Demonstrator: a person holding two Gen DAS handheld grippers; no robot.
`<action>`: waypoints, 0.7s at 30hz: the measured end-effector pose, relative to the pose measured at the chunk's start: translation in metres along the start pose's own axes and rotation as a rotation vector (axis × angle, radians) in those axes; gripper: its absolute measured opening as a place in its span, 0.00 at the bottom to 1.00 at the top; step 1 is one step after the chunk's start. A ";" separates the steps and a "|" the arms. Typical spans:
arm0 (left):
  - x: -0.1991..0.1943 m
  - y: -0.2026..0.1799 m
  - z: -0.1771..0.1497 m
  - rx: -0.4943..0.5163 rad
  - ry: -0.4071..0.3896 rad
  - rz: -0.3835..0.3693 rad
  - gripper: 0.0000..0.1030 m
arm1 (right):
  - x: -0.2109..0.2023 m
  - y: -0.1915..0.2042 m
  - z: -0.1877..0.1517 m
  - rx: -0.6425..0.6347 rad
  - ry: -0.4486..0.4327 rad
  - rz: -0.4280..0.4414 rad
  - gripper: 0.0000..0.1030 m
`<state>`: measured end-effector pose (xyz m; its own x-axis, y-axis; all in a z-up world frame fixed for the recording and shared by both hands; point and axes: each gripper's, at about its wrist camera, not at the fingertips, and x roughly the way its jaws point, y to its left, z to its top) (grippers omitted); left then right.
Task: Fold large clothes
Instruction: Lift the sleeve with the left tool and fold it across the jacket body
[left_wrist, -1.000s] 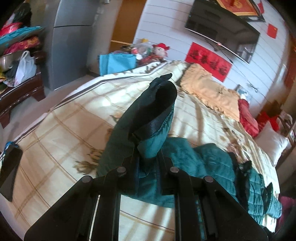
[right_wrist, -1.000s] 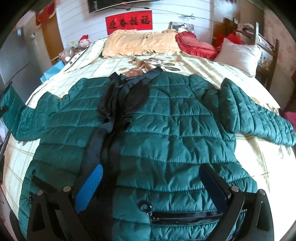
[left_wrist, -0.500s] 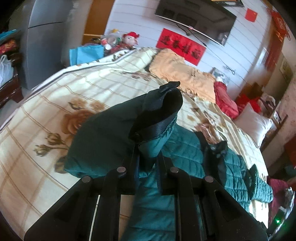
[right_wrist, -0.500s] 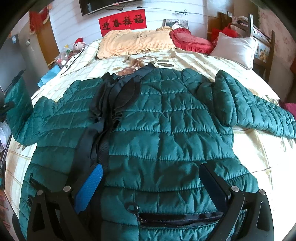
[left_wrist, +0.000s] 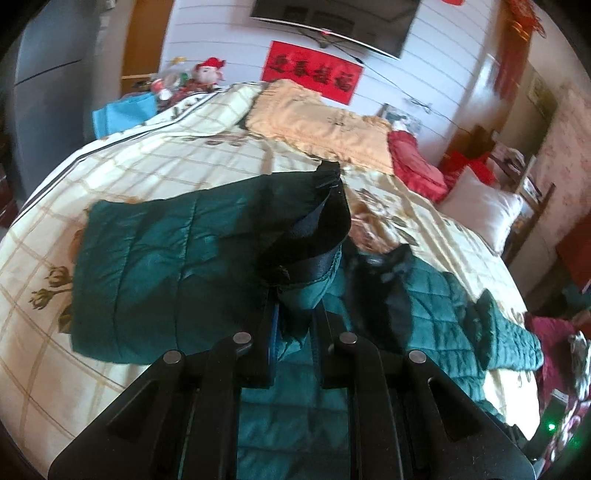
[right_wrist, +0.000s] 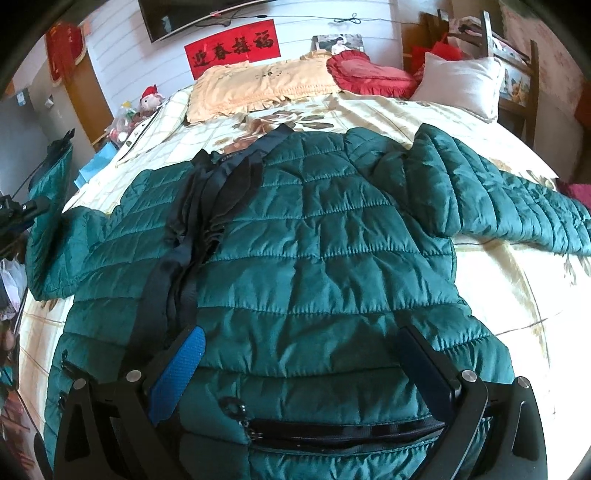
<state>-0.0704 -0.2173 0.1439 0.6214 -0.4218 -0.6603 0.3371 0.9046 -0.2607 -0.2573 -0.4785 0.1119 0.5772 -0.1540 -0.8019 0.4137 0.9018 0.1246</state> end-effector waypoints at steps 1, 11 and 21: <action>0.000 -0.006 -0.001 0.008 0.003 -0.012 0.13 | -0.001 -0.001 0.000 0.001 -0.002 0.000 1.00; 0.019 -0.075 -0.013 0.090 0.065 -0.109 0.13 | -0.001 -0.010 -0.003 0.009 0.001 0.007 1.00; 0.054 -0.112 -0.037 0.130 0.149 -0.150 0.13 | 0.000 -0.013 -0.007 -0.007 0.006 0.020 1.00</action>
<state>-0.1010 -0.3392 0.1111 0.4498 -0.5283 -0.7202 0.5115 0.8134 -0.2772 -0.2673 -0.4875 0.1063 0.5810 -0.1336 -0.8029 0.3971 0.9076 0.1364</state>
